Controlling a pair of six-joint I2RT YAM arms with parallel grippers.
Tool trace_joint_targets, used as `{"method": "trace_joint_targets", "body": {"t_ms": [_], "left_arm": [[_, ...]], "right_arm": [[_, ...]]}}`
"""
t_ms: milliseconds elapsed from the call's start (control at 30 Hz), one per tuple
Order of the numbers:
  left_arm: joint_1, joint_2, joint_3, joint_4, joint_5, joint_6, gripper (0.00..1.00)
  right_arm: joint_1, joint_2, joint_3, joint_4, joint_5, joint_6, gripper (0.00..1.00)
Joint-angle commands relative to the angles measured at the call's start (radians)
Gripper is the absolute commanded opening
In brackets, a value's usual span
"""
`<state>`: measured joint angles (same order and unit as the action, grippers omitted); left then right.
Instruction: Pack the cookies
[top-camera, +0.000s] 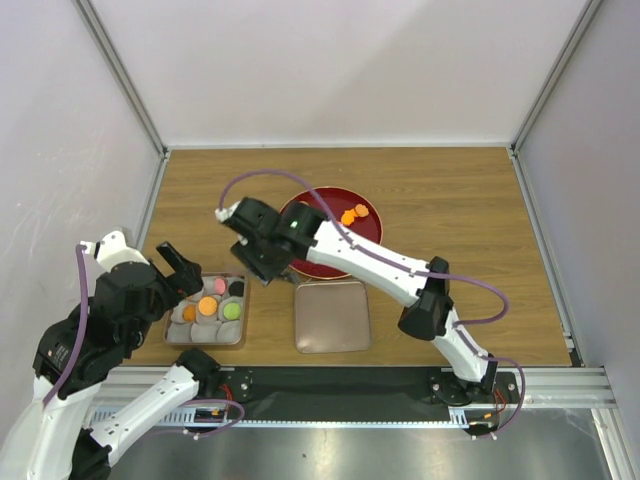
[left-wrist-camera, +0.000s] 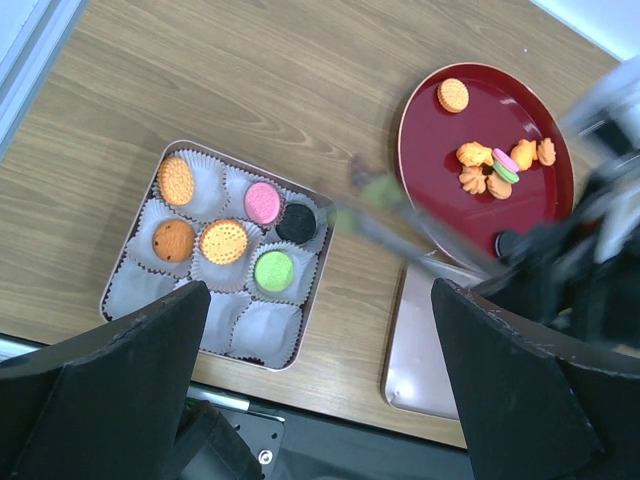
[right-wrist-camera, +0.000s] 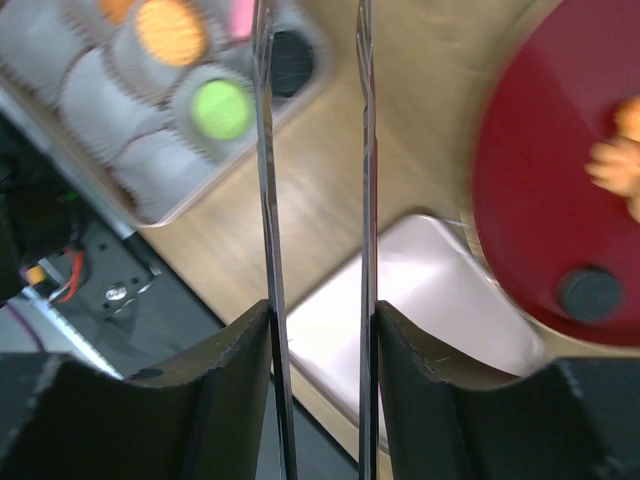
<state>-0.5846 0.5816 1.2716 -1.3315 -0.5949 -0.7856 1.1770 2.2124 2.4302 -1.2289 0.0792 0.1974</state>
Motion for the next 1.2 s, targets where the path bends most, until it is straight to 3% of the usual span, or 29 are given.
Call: {"method": "trace_joint_targets", "body": {"t_ms": [0,300,500,900,1167], "left_arm": [[0.006,0.014,-0.009,0.040,0.015,0.000,1.00],[0.006,0.023,-0.049,0.081,0.046,0.011,1.00],[0.006,0.024,-0.063,0.095,0.058,0.017,1.00],[0.006,0.015,-0.083,0.104,0.076,0.017,1.00],[0.006,0.011,-0.090,0.103,0.081,0.014,1.00]], "right_arm": [[-0.054,-0.140,-0.032,-0.009,0.085,0.031,0.48],[-0.221,-0.327,-0.382,-0.032,0.159,0.184,0.47],[-0.287,-0.381,-0.512,-0.099,0.199,0.224,0.50],[-0.309,-0.395,-0.617,-0.075,0.159,0.229,0.57],[-0.329,-0.402,-0.684,-0.021,0.113,0.217,0.55]]}}
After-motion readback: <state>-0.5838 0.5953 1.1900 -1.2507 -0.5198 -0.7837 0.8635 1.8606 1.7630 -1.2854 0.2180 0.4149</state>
